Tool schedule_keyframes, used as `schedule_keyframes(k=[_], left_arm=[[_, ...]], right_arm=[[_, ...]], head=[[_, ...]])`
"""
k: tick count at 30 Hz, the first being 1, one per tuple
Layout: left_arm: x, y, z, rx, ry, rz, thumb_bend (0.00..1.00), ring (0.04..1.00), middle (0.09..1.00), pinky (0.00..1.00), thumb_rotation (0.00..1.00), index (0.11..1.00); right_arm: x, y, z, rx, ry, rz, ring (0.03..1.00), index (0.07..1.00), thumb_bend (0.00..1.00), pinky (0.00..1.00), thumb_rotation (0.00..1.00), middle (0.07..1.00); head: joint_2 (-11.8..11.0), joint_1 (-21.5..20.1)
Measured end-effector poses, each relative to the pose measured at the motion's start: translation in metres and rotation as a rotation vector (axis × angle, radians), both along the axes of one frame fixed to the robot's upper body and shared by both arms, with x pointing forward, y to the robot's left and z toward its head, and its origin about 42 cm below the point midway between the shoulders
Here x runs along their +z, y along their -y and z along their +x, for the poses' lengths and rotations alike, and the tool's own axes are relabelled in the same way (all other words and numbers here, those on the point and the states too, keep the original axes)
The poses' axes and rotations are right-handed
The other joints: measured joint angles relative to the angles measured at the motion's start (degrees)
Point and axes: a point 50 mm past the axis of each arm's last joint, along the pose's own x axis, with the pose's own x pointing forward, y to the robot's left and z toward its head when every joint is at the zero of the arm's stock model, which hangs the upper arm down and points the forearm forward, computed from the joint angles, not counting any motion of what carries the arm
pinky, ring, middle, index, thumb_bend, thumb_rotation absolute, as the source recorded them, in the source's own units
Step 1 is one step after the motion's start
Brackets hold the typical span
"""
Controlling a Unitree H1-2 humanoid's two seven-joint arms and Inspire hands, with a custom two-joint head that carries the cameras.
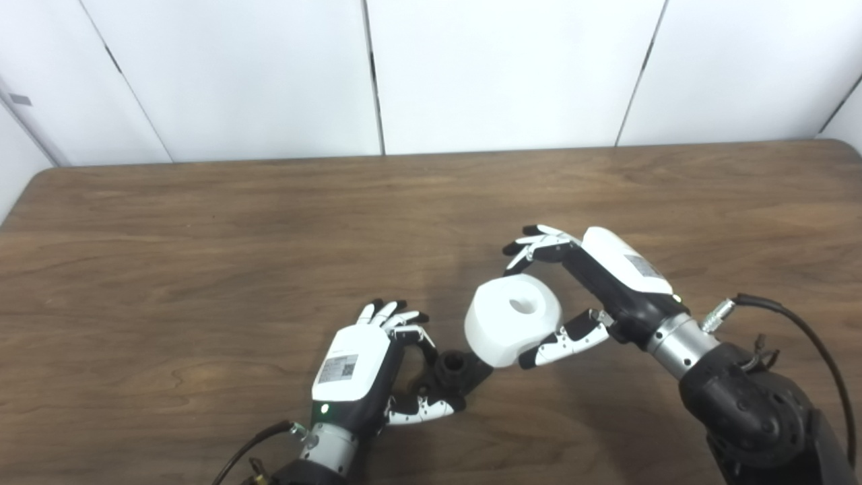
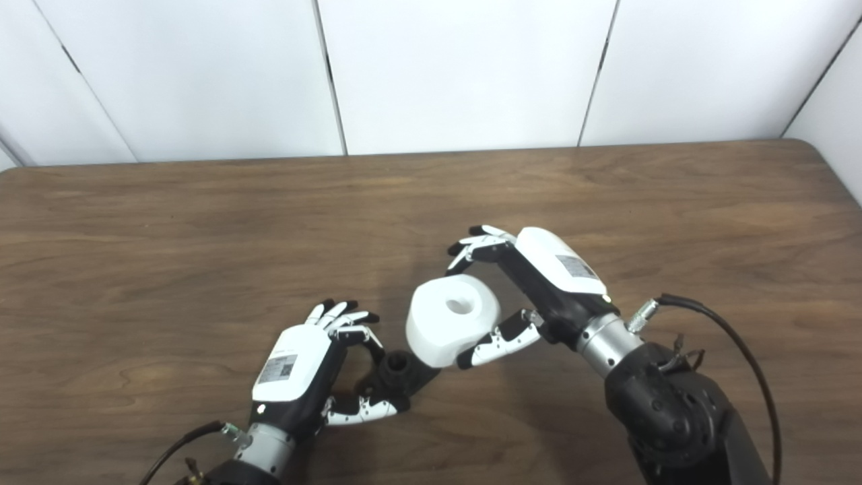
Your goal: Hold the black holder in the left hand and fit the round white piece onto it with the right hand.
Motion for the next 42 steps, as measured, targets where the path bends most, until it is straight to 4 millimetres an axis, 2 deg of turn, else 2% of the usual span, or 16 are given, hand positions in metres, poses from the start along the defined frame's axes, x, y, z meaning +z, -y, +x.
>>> schedule_keyframes(k=[11,29,35,42], left_arm=[[0.0,0.004,0.003,0.0,-0.001,0.003,0.52,0.925,0.821,0.99,0.05,0.486],[0.0,0.004,0.002,0.003,-0.004,0.002,0.52,0.922,0.818,0.99,0.05,0.486],[0.0,0.005,0.002,0.009,-0.008,0.003,0.52,0.924,0.821,0.99,0.05,0.487],[0.001,0.005,0.002,0.007,-0.007,0.003,0.52,0.924,0.821,0.99,0.05,0.486]], right_arm=[[-0.002,-0.016,-0.003,0.043,-0.017,0.02,0.936,0.483,0.52,0.79,0.13,0.812],[-0.012,-0.026,-0.002,0.054,-0.018,-0.028,0.923,0.482,0.52,0.79,0.13,0.801],[-0.016,-0.03,-0.001,0.075,-0.001,-0.045,0.931,0.482,0.52,0.83,0.13,0.803],[-0.018,-0.031,-0.001,0.079,0.025,-0.055,0.93,0.482,0.52,0.83,0.13,0.801]], head=[[0.3,0.4],[1.1,0.4],[1.3,0.4],[1.3,0.3]])
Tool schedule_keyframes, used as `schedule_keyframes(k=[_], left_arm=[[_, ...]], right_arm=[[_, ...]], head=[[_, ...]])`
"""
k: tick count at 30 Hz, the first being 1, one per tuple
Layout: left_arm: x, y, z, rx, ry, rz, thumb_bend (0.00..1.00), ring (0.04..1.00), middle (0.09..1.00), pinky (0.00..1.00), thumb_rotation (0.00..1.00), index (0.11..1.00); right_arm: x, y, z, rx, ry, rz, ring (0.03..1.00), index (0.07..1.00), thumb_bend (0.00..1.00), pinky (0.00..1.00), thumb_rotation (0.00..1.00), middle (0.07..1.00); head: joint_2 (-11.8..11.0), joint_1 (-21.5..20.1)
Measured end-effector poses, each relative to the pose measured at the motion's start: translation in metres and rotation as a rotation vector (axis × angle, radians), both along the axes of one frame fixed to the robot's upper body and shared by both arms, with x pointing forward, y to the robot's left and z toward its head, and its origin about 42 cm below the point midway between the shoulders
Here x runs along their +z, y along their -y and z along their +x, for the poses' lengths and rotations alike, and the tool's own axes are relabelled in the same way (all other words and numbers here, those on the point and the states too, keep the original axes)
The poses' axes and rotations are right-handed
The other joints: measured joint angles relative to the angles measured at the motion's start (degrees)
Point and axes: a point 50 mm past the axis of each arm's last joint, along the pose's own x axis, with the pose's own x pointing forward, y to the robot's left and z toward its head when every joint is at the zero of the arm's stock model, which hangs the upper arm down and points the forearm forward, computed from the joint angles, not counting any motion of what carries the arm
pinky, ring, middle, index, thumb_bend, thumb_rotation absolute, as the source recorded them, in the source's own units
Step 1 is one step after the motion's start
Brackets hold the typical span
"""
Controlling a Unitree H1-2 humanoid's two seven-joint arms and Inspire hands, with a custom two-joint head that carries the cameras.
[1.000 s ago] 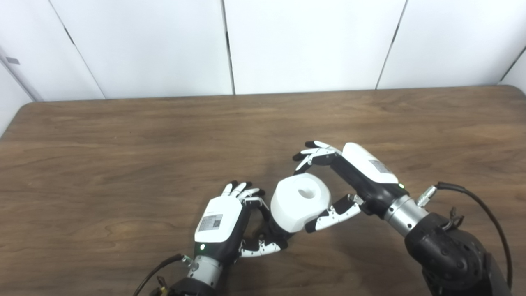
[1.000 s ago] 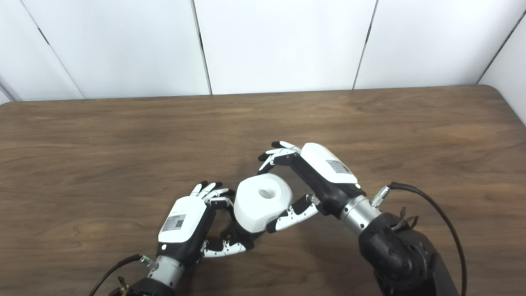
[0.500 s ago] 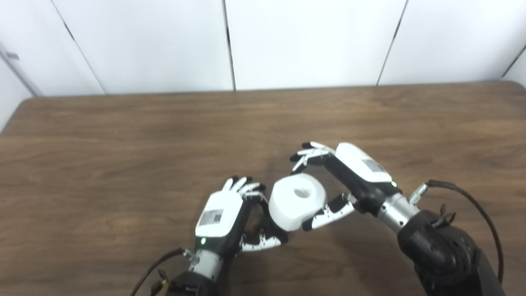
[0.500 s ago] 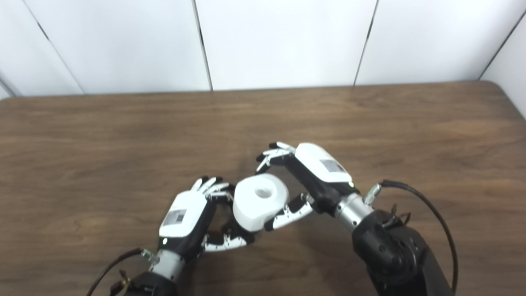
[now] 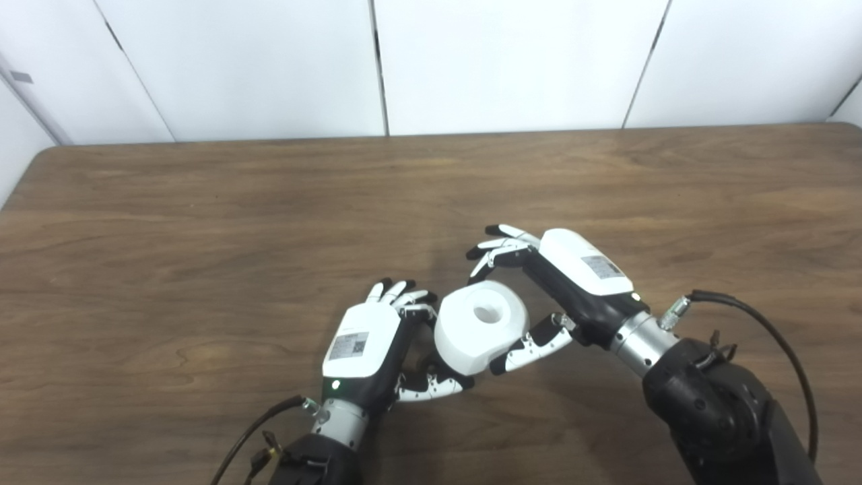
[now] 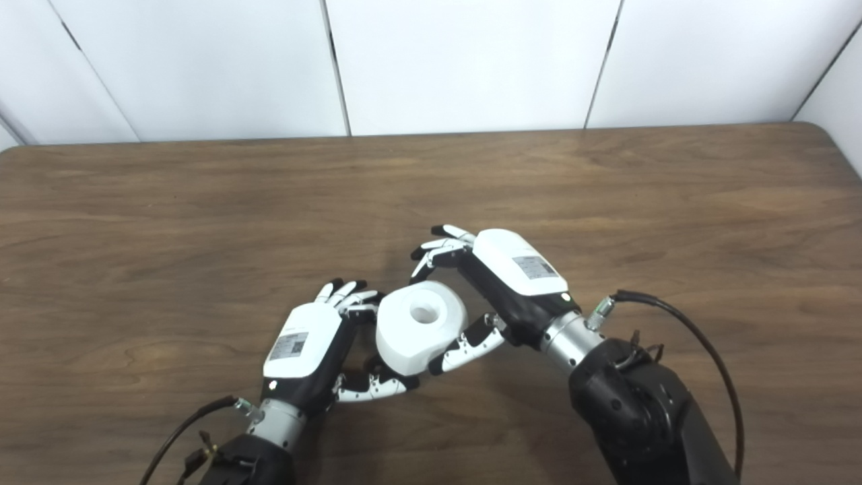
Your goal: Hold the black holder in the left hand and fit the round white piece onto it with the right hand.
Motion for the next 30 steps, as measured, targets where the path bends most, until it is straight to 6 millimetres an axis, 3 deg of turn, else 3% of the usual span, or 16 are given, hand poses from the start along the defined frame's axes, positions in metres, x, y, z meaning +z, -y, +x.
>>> schedule_keyframes(k=[30], left_arm=[[0.0005,0.0029,0.0,-0.006,-0.001,-0.003,0.52,0.926,0.826,0.99,0.05,0.486]], right_arm=[[-0.0082,-0.0088,-0.001,0.023,0.038,-0.032,0.929,0.483,0.52,0.85,0.13,0.799]], head=[[0.4,0.8]])
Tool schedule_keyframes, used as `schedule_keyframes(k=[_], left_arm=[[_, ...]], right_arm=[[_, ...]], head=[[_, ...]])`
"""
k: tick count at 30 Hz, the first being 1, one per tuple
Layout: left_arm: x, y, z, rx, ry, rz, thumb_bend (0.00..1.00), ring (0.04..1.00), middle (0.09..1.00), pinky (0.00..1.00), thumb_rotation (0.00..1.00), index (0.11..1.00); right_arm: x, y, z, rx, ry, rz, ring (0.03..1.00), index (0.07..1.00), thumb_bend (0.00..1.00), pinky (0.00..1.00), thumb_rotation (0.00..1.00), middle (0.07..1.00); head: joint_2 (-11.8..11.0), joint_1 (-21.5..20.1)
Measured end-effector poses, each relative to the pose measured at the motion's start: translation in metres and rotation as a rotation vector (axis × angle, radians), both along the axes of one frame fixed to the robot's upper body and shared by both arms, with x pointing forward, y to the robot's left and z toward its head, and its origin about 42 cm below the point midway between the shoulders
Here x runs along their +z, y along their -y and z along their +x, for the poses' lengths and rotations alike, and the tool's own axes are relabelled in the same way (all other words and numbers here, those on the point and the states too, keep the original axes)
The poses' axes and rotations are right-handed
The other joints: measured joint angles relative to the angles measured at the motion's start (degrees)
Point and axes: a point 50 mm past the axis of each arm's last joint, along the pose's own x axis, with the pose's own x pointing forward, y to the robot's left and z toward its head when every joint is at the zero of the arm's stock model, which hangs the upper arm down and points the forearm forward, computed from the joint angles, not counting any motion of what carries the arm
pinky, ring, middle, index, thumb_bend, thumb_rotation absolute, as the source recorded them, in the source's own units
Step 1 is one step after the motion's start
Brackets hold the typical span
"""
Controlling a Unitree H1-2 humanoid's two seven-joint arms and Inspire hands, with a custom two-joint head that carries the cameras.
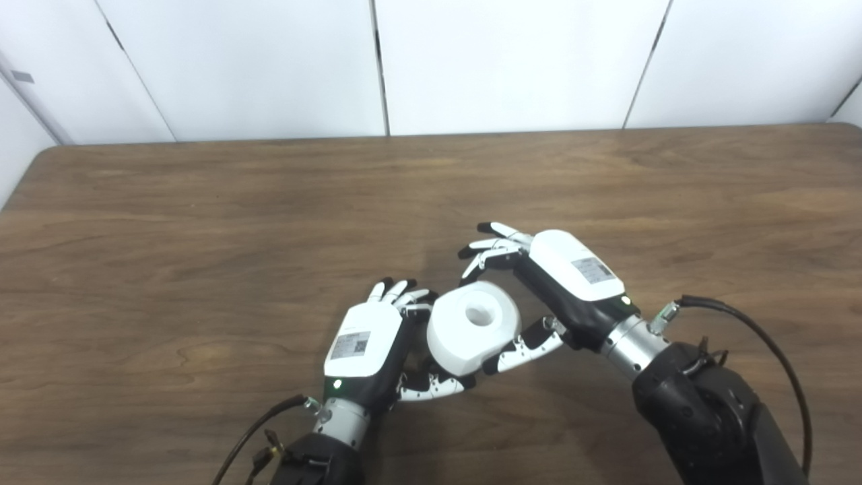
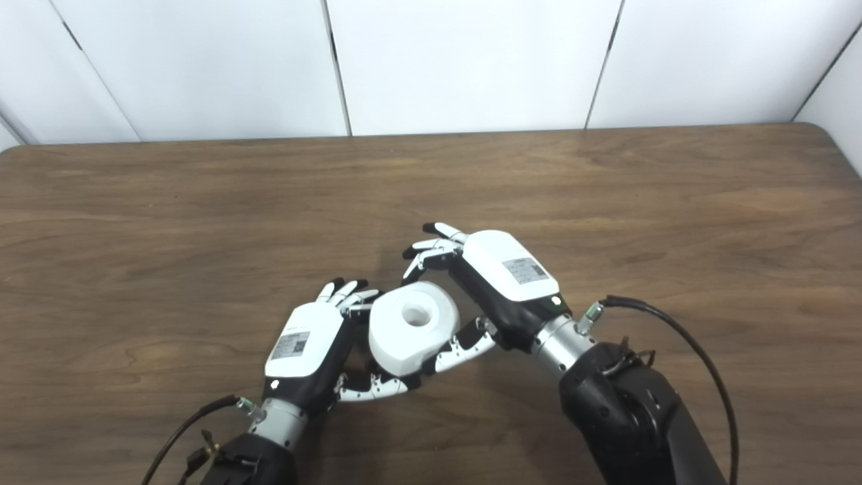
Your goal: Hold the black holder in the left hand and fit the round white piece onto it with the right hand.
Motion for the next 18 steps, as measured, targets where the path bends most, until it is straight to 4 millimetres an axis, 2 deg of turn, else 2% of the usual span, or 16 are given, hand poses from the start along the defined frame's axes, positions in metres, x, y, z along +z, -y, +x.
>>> schedule_keyframes(k=[18], left_arm=[[0.0009,0.0005,-0.0003,0.001,-0.002,0.001,0.52,0.928,0.825,0.99,0.05,0.486]], right_arm=[[-0.0036,-0.0021,0.0017,0.005,0.013,0.003,0.928,0.483,0.52,0.83,0.13,0.798]], head=[[0.1,-0.5]])
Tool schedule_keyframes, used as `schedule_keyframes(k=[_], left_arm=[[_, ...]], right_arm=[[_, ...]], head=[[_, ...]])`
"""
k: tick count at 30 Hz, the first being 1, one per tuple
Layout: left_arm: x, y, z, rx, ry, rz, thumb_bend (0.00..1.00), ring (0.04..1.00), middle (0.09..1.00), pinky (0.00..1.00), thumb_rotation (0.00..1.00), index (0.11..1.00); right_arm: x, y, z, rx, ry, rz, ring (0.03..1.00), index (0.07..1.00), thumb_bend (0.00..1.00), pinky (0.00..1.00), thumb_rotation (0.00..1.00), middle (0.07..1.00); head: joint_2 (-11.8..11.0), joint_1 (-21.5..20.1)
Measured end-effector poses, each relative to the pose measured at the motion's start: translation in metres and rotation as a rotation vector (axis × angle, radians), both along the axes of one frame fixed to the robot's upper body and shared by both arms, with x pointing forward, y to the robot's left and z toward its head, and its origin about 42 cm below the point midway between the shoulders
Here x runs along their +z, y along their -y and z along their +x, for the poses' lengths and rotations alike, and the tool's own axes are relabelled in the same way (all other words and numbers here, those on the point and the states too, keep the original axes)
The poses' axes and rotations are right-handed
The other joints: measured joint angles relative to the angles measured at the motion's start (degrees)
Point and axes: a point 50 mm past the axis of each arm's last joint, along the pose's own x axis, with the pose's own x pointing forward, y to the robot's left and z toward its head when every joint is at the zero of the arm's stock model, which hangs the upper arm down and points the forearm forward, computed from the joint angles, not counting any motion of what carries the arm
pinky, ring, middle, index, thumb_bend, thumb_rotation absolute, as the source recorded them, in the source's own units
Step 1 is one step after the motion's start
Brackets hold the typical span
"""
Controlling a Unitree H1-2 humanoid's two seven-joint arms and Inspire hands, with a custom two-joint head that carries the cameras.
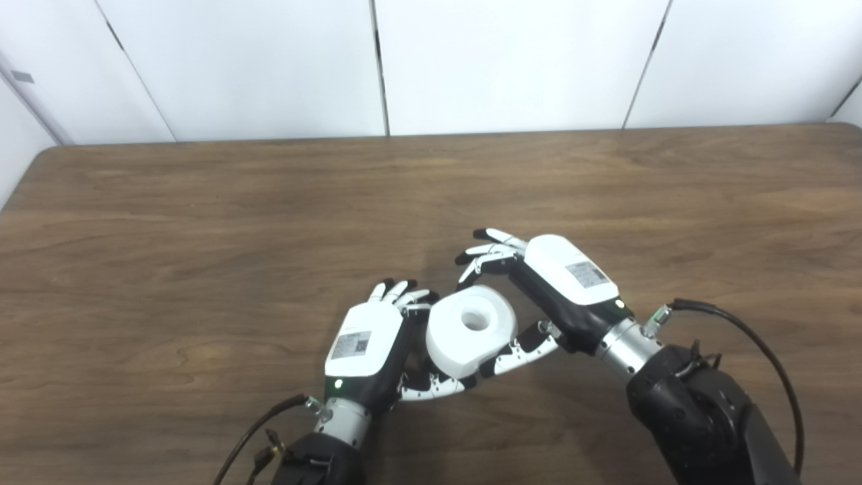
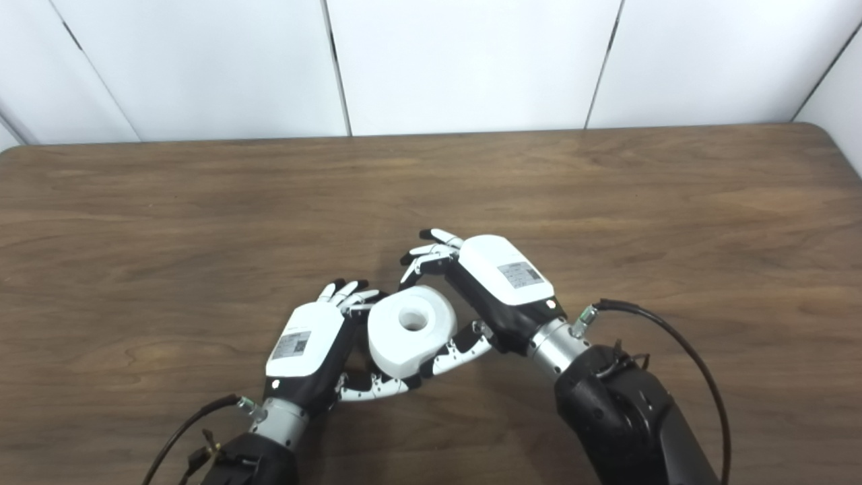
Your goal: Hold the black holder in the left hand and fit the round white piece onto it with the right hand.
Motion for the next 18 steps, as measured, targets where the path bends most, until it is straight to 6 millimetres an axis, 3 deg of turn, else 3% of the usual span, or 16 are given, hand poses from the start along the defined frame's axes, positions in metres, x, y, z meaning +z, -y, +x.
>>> schedule_keyframes(k=[12,13,15,18], left_arm=[[0.0,0.0,0.0,0.0,0.0,0.0,0.52,0.921,0.821,0.98,0.05,0.486],[0.0,0.0,0.0,0.0,0.0,0.0,0.52,0.921,0.822,0.98,0.05,0.486],[0.0,0.0,0.0,0.0,0.001,0.0,0.52,0.921,0.821,0.98,0.05,0.486],[0.0,0.0,0.0,-0.001,0.001,0.0,0.52,0.92,0.821,0.98,0.05,0.486]], right_arm=[[0.0011,-0.0007,0.0011,0.012,0.005,-0.024,0.964,0.49,0.53,0.86,0.15,0.815],[0.0014,-0.0009,0.0014,0.013,0.006,-0.028,0.97,0.535,0.75,0.86,0.18,0.819],[0.0022,-0.0012,0.0024,0.01,0.011,-0.043,0.986,0.578,0.94,0.87,0.22,0.829],[-0.0006,-0.001,0.0029,0.007,-0.008,-0.074,0.997,0.599,1.0,0.89,0.25,0.837]], head=[[0.3,-0.2],[0.3,-0.2],[0.1,-0.3],[0.0,-0.4]])
